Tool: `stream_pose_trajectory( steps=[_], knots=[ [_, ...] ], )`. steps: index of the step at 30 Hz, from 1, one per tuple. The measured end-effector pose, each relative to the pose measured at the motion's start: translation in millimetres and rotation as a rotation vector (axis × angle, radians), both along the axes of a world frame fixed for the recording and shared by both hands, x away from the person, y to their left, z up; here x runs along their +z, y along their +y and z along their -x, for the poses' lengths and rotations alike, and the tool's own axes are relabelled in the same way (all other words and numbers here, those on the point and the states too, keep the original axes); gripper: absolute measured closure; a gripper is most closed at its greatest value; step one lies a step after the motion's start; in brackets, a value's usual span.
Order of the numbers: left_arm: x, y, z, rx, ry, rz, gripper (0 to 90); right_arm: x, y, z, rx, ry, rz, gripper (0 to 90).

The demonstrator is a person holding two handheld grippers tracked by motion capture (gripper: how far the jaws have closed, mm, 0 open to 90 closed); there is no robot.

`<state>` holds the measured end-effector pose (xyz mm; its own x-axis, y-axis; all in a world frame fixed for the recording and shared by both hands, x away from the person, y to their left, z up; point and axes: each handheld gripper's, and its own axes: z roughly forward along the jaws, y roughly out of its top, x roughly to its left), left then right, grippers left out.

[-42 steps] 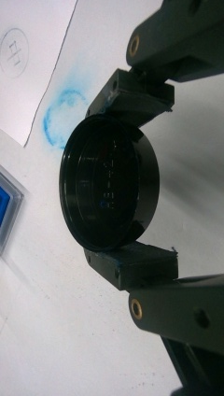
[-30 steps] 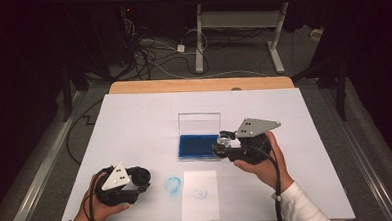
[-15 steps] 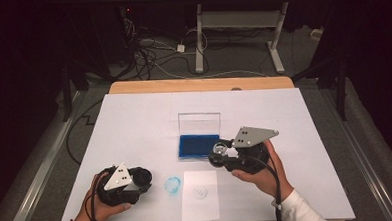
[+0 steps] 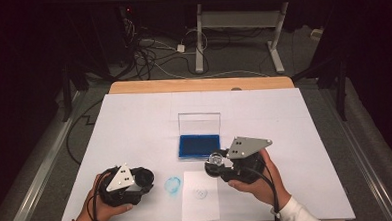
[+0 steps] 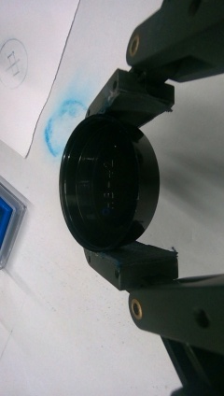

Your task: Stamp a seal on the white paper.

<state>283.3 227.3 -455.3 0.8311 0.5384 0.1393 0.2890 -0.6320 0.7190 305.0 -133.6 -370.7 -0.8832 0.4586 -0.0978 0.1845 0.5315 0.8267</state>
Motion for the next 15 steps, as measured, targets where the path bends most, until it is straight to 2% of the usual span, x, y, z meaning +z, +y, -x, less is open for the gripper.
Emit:
stream_pose_trajectory(
  steps=[15],
  knots=[
    [-0.2, -1.0, 0.9, -0.004, 0.0, -0.005, 36.6, -36.3, 27.2, 12.0, 0.071, 0.053, 0.067, 56.9]
  ],
)
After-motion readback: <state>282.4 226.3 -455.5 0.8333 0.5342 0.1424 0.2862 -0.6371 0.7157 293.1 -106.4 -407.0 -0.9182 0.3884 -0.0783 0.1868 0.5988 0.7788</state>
